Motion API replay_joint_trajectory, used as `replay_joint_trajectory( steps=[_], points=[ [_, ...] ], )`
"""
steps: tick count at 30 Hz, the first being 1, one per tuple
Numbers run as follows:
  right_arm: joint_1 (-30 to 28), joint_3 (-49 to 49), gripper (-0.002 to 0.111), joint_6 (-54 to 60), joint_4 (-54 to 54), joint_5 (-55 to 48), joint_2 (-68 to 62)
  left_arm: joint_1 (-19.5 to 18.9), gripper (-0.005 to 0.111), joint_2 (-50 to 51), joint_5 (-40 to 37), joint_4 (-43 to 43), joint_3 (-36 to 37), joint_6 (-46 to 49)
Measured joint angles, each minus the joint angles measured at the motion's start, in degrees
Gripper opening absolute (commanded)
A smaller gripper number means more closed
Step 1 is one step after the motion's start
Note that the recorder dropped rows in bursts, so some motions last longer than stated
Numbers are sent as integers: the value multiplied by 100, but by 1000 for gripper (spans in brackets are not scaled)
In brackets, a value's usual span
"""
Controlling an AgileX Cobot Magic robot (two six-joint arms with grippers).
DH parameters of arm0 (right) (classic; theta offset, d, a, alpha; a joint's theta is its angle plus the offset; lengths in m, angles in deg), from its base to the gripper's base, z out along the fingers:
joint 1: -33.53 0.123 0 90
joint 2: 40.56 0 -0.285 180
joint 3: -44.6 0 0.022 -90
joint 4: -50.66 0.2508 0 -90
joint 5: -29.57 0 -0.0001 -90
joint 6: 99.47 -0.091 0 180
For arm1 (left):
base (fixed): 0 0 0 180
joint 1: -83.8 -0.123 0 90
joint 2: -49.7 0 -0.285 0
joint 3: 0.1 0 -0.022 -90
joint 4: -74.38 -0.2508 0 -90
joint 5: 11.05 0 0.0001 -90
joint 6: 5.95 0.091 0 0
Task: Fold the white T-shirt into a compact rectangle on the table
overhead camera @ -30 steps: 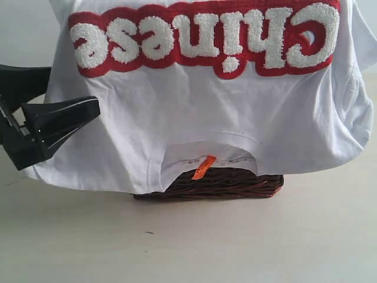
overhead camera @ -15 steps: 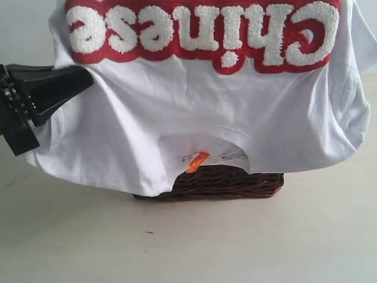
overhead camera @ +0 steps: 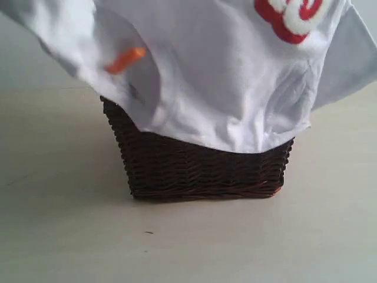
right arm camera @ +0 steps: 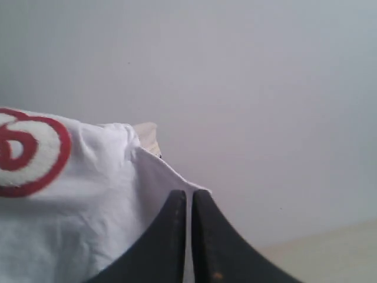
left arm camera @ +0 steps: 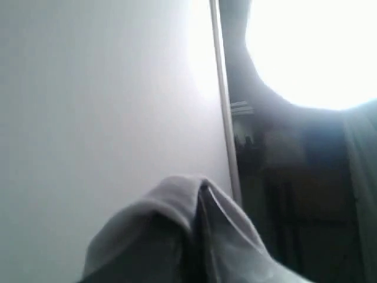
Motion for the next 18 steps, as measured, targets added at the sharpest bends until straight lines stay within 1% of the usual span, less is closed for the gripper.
replay_joint_trajectory(
  steps=[1, 2, 3, 4, 5, 6, 7, 8, 9, 11, 14, 18],
  points=[
    [0, 0, 6, 0, 0, -24, 0, 0, 0, 0, -135, 91, -285, -40],
    [0, 0, 6, 0, 0, -64, 0, 0, 0, 0, -528, 269, -780, -98],
    [0, 0, 6, 0, 0, -75, 0, 9, 0, 28, -714, 392, -1065, -114],
    [0, 0, 6, 0, 0, -99, 0, 9, 0, 122, -979, 640, -1584, -136],
    [0, 0, 6, 0, 0, -101, 0, 24, 0, 195, -1092, 774, -1926, -136],
    [0, 0, 6, 0, 0, -111, 0, 24, 0, 384, -1169, 1024, -2453, -136],
    [0, 0, 6, 0, 0, -111, 0, 24, 0, 499, -1203, 1138, -2755, -136],
    [0, 0, 6, 0, 0, -111, 0, 24, 0, 709, -1225, 1279, -3306, -198],
    [0, 0, 6, 0, 0, -111, 0, 24, 0, 875, -1225, 1397, -3674, -320],
    [0, 0, 6, 0, 0, -133, 0, 24, 0, 1289, -1275, 1666, -4573, -866],
    [0, 0, 6, 0, 0, -213, 0, 24, 0, 1597, -1453, 1765, -5621, -1322],
    [0, 0, 6, 0, 0, -265, 0, 24, 0, 1621, -2454, 1797, -7096, -1403]
  ],
)
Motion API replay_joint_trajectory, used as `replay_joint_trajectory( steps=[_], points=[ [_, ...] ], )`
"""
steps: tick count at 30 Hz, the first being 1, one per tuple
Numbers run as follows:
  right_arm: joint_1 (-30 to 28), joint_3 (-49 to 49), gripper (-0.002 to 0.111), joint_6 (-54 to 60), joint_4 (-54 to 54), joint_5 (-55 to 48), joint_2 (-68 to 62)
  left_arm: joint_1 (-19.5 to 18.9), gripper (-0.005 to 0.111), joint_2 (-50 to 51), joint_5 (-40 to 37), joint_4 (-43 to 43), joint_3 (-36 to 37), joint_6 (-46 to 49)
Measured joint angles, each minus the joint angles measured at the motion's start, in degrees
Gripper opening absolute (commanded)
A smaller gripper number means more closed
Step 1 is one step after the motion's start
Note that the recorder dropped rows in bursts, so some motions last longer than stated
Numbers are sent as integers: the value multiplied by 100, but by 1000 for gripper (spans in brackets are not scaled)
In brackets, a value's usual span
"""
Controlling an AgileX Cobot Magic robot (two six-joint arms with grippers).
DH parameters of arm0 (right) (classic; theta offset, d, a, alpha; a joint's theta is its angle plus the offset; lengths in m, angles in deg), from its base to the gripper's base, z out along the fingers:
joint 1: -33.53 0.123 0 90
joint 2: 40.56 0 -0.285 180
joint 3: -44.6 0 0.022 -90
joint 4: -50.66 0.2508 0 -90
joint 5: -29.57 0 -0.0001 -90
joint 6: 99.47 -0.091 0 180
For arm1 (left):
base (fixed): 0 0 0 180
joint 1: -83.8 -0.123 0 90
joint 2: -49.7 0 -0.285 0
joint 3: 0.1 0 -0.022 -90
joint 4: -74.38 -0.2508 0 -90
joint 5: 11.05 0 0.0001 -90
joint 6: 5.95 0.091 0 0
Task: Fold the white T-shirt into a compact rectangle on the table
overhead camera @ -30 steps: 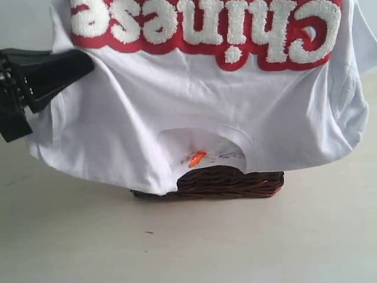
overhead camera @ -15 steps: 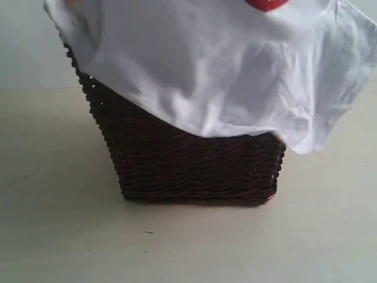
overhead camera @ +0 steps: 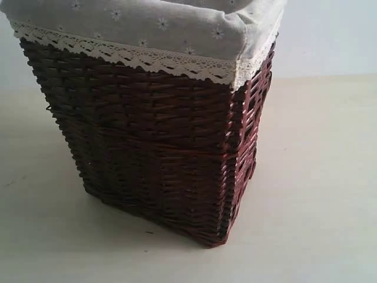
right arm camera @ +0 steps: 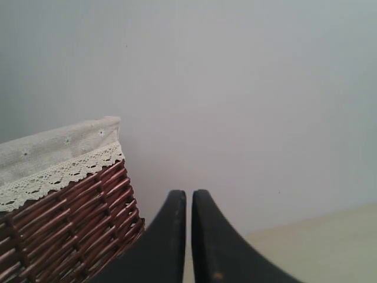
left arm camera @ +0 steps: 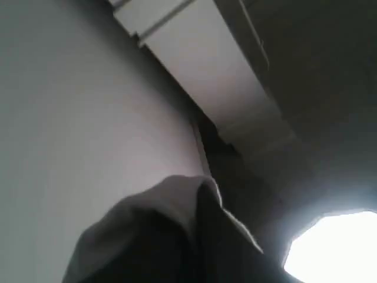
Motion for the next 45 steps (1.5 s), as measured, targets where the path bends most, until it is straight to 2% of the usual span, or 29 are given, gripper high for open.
replay_joint_trajectory(
  steps=[3, 6, 12, 14, 17, 18, 21, 27, 34, 36, 40, 45],
  points=[
    [46, 0, 6, -12, 0, -14, 0, 0, 0, -20, -444, -112, -798, 0],
    [108, 0, 6, -12, 0, -29, 0, 0, 0, -89, -645, -634, -1427, -23],
    [158, 0, 6, -113, 0, -98, 0, 0, 0, -318, -922, -1409, -1867, -248],
    [158, 0, 6, -184, 0, -112, 0, 0, 0, -390, -931, -2077, -1876, -743],
    [158, 0, 3, -370, 0, -166, 0, 0, 0, -424, -615, -3746, -1902, -1912],
    [180, 0, 1, -427, 0, -180, 0, 0, 0, -424, -360, -4550, -1902, -2488],
    [410, 0, 0, -466, 0, -190, 0, 0, 0, -359, 326, -5504, -1836, -3423],
    [1413, 0, 0, -504, -391, 23, 0, 0, 0, 87, 959, -5880, -1485, -4129],
    [2746, 0, 0, -599, -909, 318, -28, -182, 0, 495, 1377, -6079, -1313, -4036],
    [3130, 0, 0, -896, -1404, 619, -166, -349, 0, 495, 1399, -6068, -1313, -3936],
    [3855, -115, 0, -2041, -3186, 1322, -894, -823, 0, 470, 1444, -6045, -1313, -3871],
    [4144, -648, 0, -2651, -4264, 1608, -2278, -1576, 0, 470, 1686, -6033, -1313, -4007]
  ],
)
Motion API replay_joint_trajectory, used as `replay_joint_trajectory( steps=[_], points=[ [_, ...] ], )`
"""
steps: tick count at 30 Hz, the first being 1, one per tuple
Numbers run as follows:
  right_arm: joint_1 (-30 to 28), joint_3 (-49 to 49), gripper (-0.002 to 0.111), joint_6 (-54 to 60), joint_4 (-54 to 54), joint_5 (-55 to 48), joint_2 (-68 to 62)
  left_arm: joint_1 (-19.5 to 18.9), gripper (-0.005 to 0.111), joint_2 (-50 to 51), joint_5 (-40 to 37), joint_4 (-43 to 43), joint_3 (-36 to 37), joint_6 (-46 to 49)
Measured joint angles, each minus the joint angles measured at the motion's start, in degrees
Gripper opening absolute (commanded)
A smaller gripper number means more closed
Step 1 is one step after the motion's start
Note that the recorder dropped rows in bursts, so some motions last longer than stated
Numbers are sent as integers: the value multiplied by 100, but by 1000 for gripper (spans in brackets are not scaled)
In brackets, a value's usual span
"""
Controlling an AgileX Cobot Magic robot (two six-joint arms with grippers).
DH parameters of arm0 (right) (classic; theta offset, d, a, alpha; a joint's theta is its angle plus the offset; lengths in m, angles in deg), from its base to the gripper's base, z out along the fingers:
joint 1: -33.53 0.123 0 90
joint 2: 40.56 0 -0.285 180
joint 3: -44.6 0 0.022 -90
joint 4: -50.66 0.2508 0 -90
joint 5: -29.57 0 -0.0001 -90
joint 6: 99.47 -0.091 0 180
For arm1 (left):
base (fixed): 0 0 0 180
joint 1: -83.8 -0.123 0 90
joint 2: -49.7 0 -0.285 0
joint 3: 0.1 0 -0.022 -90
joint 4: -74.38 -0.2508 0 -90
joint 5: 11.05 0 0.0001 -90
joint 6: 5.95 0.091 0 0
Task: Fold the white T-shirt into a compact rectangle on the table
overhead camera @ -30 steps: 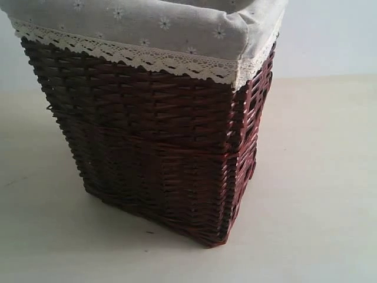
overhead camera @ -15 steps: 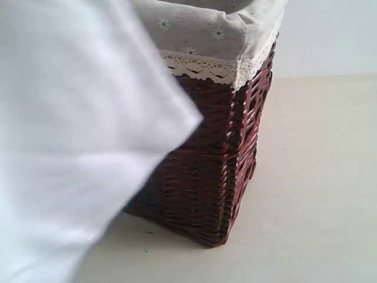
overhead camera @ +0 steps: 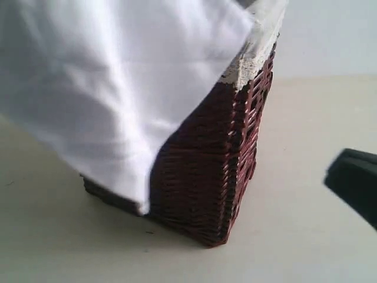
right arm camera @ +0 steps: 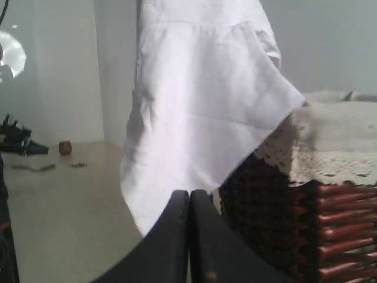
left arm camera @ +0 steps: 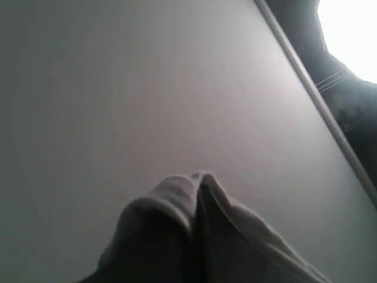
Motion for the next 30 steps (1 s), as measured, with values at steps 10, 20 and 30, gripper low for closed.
replay_joint_trajectory(
  steps=[10, 20, 30],
  points=[
    [11, -1091, 0, -83, -525, 752, -3354, -1268, 0, -73, 507, -13, 0, -182],
    [32, -2423, 0, 960, 428, 816, -5558, -2343, 0, 240, 1717, 1, -11, -193],
    [59, -2729, 0, 6605, 6395, 1289, -6177, -2525, 0, 433, 1855, -42, -11, -193]
  ],
)
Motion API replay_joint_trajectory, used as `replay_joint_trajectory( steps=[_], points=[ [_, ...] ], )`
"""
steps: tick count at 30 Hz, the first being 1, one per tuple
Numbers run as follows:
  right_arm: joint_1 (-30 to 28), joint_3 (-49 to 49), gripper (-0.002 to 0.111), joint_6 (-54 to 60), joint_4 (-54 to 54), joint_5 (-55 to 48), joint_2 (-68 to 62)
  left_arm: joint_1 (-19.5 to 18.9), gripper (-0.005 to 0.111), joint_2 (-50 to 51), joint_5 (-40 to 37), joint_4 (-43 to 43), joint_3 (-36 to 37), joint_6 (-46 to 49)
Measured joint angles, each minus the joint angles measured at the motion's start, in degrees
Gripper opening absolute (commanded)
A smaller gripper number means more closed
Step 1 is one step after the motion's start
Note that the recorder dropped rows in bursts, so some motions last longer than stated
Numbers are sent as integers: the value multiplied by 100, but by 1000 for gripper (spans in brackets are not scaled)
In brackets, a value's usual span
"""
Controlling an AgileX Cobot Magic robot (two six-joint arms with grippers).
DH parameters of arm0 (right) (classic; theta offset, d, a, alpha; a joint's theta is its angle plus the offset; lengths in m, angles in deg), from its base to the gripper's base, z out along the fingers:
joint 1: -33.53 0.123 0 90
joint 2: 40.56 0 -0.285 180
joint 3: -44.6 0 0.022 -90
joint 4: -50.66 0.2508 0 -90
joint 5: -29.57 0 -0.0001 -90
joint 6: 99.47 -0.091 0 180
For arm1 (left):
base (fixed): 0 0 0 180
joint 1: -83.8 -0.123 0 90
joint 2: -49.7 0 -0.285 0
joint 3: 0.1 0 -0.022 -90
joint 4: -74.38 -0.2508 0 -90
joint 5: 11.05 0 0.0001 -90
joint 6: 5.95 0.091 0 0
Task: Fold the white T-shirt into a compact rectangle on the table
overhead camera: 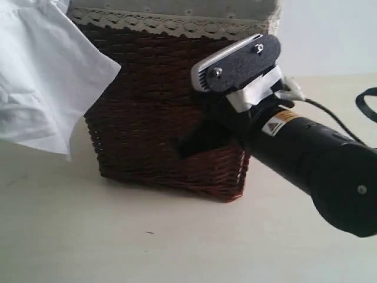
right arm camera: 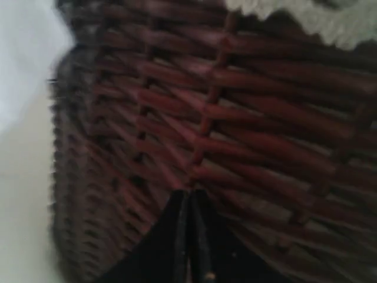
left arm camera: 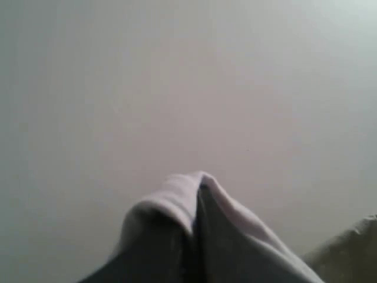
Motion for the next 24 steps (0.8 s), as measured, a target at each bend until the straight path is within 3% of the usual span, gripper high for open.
replay_joint_trajectory(
  steps=[3, 8, 12, 15, 18, 21, 24],
  points=[
    [-21, -4, 0, 1147, 1154, 624, 0, 0, 0, 0, -25, 0, 0, 0],
    [-113, -143, 0, 1603, 1656, 710, 0, -52, 0, -52, -194, 0, 0, 0],
    [-196, -202, 0, 1629, 1969, 635, 0, -326, 0, -268, -354, 0, 0, 0],
    [-114, -202, 0, 1529, 2052, 215, 72, -741, 0, -470, -459, 11, 0, 0],
    [367, -128, 0, 1022, 1790, -17, 204, -1343, 0, -615, -468, 34, 0, 0],
    [645, -116, 0, 828, 1671, -146, 196, -1464, 0, -585, -411, 34, 0, 0],
    [437, -438, 0, 729, 1651, -121, -375, -1461, 0, -394, -137, 46, 0, 0]
  ],
)
